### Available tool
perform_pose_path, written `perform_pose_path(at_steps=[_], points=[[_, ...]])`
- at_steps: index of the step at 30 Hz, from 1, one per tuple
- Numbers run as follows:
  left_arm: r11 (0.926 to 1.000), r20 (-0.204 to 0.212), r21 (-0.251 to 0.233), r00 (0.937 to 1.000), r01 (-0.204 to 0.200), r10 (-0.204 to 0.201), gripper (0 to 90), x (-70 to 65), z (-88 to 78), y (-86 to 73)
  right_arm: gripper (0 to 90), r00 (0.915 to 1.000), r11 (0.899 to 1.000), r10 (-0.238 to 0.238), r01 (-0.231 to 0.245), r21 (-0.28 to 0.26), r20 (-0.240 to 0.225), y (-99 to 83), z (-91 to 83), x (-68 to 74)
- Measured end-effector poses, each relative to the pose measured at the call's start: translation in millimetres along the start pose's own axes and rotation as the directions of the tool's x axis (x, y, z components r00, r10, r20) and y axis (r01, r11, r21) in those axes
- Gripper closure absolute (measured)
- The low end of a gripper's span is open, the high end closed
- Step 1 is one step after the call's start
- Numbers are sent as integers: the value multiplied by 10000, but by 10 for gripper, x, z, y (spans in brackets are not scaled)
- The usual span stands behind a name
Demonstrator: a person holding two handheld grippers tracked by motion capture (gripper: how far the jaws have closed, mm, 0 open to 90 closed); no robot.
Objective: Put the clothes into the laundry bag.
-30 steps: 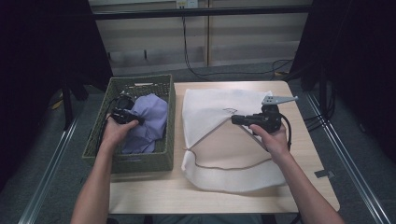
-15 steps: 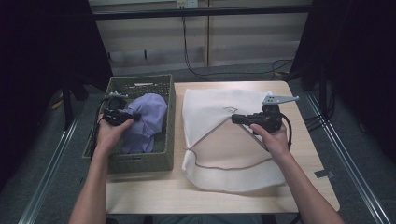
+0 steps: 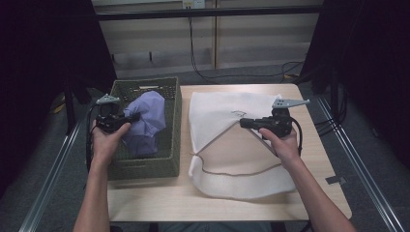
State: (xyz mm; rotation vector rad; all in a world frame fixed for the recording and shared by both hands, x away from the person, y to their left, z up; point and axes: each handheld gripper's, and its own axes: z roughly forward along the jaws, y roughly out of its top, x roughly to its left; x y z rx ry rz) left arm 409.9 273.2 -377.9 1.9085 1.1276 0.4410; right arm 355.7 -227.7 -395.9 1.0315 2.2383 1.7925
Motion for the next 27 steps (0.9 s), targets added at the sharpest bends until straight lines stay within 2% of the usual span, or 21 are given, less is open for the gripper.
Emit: perform_pose_path(at_steps=[6,9,14,22,27], points=[[9986,96,-390,9993,-351,355,810,-17,-93,-27,886,10000,10000,-24,24,-43,44,2,-10,13],[9968,378,-727,9987,-327,355,810,-3,-158,-20,886,10000,10000,-15,15,-24,40,-2,-3,18],[9936,448,-1055,9979,-410,459,810,-5,-269,-13,886,10000,10000,-20,20,5,-26,-10,16,30],[9831,495,-1786,9975,-410,506,810,22,-383,0,886,10000,10000,-33,33,-20,-14,-14,-18,50],[9745,518,-2177,9964,-536,664,809,-35,-481,45,886,10000,10000,-1,1,-80,-47,-20,-31,34]])
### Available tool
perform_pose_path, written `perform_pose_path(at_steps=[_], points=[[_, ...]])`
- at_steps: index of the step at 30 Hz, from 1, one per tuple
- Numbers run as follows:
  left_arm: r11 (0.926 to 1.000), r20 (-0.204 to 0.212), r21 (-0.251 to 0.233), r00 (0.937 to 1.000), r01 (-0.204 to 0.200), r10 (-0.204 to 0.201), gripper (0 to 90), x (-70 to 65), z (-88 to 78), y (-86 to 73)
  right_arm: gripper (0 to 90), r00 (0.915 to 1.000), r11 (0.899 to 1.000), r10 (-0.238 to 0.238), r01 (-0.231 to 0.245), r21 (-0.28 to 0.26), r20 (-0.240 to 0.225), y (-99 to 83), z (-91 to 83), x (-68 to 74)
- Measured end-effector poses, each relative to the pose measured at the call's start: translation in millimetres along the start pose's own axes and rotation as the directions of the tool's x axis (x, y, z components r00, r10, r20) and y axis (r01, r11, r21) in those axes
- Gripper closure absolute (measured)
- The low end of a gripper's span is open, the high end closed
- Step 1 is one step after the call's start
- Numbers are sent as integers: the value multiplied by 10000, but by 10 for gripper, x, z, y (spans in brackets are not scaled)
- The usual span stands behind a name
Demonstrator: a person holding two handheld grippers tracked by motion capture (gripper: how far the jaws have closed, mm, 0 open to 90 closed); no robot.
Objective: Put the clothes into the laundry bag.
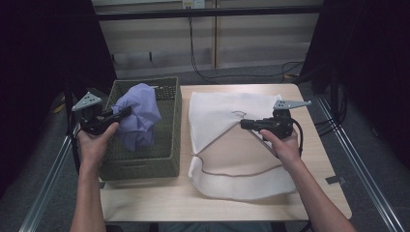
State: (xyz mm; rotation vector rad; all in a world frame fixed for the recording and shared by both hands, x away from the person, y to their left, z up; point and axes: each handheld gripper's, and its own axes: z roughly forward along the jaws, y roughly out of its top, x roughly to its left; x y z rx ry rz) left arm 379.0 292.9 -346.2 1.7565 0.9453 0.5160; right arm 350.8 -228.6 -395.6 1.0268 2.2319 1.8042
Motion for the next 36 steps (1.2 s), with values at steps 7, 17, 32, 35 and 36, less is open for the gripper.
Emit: perform_pose_path(at_steps=[7,17,32,35,36], points=[[9993,12,-365,9999,-125,125,810,-65,-62,59,886,10000,10000,-75,75,-31,-6,1,10,5],[9950,202,-965,9994,-262,283,809,-158,-143,138,886,10000,10000,-33,33,-8,-1,1,7,-4],[9856,157,-1633,9988,-433,465,809,-265,-270,242,886,9999,9999,-103,103,-55,-6,8,0,5],[9828,24,-1787,9989,-465,477,809,-297,-315,270,887,9999,9999,-107,107,-33,-12,9,3,12],[9813,14,-1841,9984,-558,570,808,-306,-342,288,886,9999,9999,-111,111,-38,-21,9,3,11]])
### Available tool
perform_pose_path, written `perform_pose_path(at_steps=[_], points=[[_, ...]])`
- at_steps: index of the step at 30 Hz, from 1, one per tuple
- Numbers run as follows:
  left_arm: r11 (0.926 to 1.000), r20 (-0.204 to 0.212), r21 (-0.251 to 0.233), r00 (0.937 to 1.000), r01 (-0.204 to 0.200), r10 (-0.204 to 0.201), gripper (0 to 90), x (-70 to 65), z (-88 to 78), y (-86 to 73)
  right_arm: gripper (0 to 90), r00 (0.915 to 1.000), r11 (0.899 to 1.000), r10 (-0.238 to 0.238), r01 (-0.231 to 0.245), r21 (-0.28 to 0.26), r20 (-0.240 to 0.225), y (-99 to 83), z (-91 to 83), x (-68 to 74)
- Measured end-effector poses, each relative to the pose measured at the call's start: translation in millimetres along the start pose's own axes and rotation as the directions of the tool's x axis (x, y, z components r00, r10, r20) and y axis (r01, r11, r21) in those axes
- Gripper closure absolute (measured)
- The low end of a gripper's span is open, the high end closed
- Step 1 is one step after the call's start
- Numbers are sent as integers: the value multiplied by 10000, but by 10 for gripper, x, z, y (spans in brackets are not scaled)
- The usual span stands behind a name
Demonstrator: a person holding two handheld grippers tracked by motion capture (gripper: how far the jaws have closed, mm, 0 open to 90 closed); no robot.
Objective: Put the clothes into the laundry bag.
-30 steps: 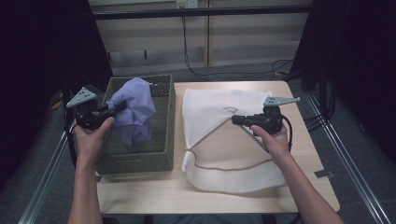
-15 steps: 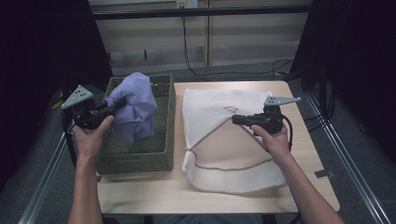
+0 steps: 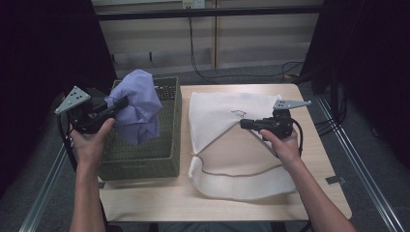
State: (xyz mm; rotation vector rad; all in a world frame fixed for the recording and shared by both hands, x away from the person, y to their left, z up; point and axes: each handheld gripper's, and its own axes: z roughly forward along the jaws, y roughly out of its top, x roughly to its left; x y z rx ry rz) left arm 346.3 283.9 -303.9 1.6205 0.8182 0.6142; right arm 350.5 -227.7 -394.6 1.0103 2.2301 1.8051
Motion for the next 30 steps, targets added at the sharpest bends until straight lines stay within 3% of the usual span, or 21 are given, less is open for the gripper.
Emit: perform_pose_path(at_steps=[21,25,30], points=[[9949,310,-965,9990,-276,308,807,-158,-225,216,886,10000,9999,-56,57,125,-58,-11,35,18],[9926,583,-1206,9981,-143,215,807,-193,-268,252,886,10000,9999,-50,51,122,-63,-9,29,17],[9894,718,-1387,9960,-430,533,807,-280,-328,324,886,9999,9999,-39,40,124,-101,-11,34,20]])
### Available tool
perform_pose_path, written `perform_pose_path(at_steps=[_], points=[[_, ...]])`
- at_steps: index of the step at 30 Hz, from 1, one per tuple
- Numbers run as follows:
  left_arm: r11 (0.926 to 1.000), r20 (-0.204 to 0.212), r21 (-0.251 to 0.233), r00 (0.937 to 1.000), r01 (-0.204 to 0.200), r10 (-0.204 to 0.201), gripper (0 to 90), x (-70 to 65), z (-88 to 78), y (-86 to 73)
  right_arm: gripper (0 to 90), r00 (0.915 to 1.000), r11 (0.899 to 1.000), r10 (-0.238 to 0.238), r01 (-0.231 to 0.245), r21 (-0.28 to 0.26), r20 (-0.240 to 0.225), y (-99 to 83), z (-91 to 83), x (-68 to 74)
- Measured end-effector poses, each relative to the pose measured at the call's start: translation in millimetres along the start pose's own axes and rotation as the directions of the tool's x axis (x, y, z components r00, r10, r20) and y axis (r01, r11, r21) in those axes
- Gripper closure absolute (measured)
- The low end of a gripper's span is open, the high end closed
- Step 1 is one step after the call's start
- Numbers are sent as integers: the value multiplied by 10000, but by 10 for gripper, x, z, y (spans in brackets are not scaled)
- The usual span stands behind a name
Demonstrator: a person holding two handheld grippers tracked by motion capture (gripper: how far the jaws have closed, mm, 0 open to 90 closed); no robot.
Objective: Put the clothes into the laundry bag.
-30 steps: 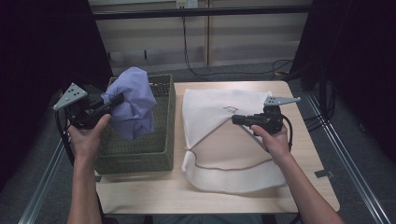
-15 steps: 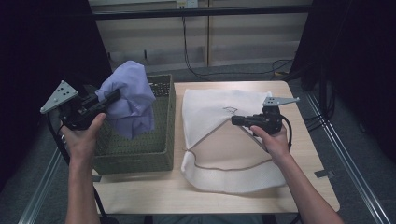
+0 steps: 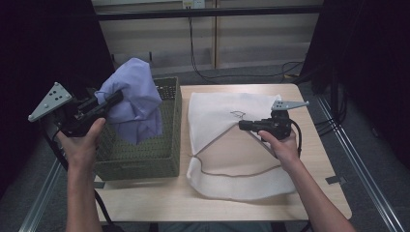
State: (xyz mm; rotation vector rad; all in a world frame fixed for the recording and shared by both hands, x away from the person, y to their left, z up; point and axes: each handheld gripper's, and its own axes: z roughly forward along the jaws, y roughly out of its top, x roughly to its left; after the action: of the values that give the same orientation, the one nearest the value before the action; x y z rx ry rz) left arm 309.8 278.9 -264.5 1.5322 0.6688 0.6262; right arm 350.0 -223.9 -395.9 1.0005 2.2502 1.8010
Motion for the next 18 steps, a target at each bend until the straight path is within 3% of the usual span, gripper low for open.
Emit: perform_pose_path(at_steps=[6,14,15,18], points=[[9989,305,-112,9984,-463,466,806,-117,-44,101,886,10000,10000,17,-17,31,-35,0,7,10],[9989,569,-355,9978,-321,341,807,-245,-23,157,886,10000,10000,23,-22,83,-71,-3,22,18],[9984,614,-302,9969,-482,500,806,-250,-18,167,886,10000,10000,26,-26,90,-78,-4,25,17],[9983,735,-357,9961,-457,482,807,-311,9,186,886,10000,10000,-5,6,95,-64,-2,26,18]])
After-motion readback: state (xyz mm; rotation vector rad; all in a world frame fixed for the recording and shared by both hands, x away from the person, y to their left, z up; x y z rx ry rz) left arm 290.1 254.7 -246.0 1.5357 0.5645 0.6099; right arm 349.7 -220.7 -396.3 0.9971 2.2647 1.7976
